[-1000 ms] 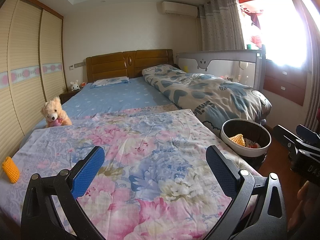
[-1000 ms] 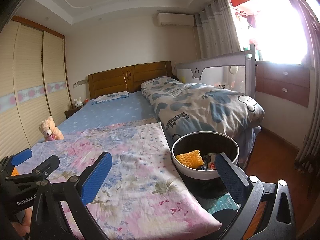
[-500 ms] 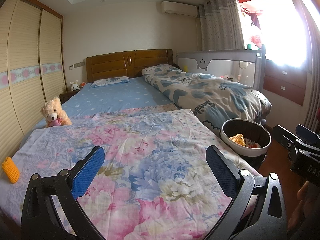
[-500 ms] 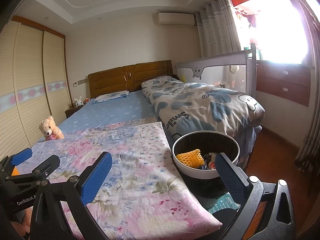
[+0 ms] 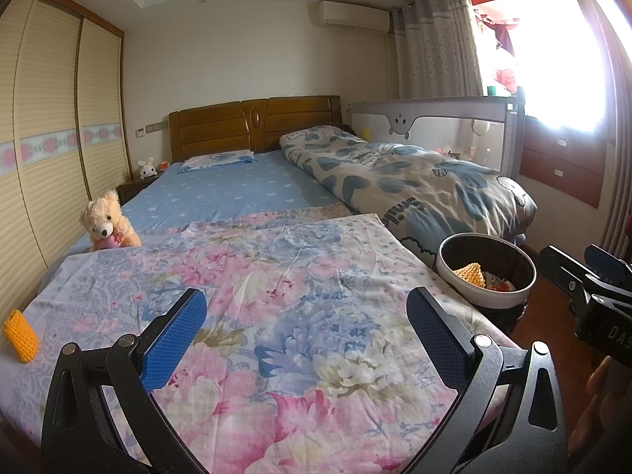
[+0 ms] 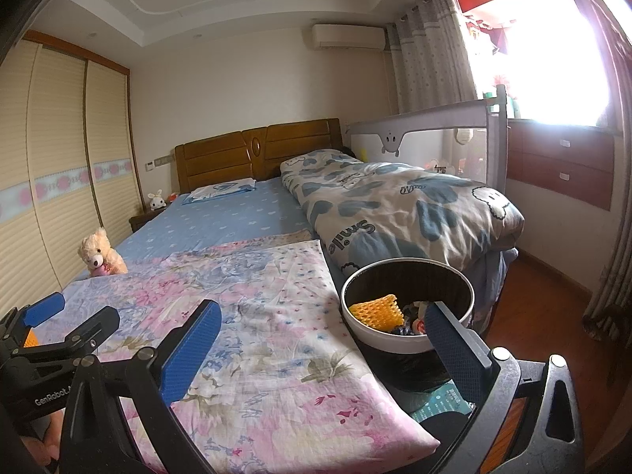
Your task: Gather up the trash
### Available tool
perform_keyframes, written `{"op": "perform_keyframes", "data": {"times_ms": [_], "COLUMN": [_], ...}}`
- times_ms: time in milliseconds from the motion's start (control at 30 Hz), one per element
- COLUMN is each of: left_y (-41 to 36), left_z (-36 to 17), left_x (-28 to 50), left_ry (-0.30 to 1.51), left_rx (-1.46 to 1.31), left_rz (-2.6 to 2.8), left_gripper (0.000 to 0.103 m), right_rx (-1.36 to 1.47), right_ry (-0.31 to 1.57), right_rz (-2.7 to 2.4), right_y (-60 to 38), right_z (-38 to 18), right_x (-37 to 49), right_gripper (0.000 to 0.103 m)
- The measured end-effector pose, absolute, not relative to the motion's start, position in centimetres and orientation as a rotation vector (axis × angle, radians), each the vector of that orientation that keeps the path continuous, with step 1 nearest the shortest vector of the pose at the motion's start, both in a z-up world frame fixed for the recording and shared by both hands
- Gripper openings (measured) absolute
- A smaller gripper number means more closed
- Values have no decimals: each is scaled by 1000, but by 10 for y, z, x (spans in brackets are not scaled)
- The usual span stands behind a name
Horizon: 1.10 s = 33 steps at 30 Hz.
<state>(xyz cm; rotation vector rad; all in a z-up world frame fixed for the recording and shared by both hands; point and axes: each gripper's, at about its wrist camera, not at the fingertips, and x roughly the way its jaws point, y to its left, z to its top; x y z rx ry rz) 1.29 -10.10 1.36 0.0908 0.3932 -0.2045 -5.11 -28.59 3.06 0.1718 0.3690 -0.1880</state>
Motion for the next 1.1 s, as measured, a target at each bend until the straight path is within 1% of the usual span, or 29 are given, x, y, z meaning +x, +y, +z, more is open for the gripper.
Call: {"op": "perform_keyframes", "data": {"times_ms": [1100], "left_y": [-97], "left_z": [3], "left_x": [15], "left_ry": [413], "left_rx": [90], "left_rz": [-209], "left_gripper": [103], "right_rx": [171], "right_ry": [396], "right_rz": [-168], "right_y": [-283], "right_z": [27], "right_x": [-48], "right_gripper": [103]}}
